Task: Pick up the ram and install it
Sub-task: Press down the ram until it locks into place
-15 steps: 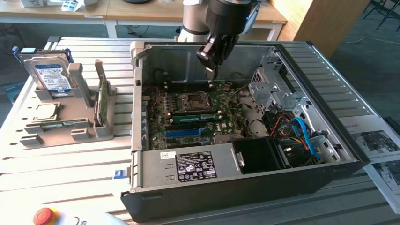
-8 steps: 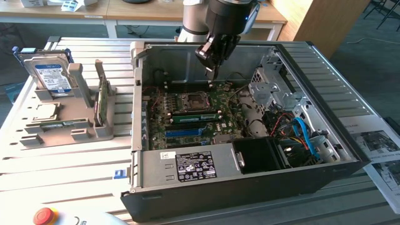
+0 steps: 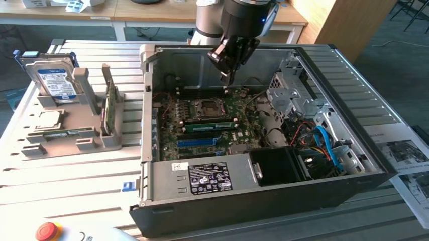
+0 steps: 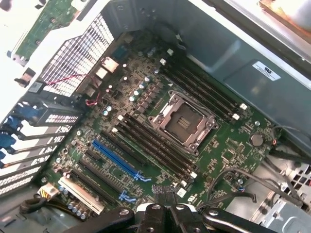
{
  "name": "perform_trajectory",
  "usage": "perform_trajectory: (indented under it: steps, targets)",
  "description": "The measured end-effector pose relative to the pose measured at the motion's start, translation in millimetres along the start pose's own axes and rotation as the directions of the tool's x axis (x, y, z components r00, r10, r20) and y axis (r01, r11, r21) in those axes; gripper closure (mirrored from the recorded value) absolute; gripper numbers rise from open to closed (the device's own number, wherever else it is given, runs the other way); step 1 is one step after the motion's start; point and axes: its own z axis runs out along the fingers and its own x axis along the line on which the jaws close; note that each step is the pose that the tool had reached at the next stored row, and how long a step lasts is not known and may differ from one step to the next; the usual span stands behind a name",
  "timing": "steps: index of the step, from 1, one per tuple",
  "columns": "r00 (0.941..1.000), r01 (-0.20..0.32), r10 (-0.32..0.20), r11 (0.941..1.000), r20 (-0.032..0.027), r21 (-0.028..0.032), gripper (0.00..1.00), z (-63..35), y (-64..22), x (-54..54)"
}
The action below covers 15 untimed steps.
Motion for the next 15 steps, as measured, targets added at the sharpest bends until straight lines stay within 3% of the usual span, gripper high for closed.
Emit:
perform_trajectory:
  steps: [7, 15]
  targets:
    - [0.9976, -0.069, 0.069, 0.9976, 0.0015, 0.0009, 0.89, 0.0, 0.0, 0.0]
    - [0.9889, -0.148, 0.148, 0.9889, 0.0027, 0.0029, 0.89, -0.1, 0.0, 0.0]
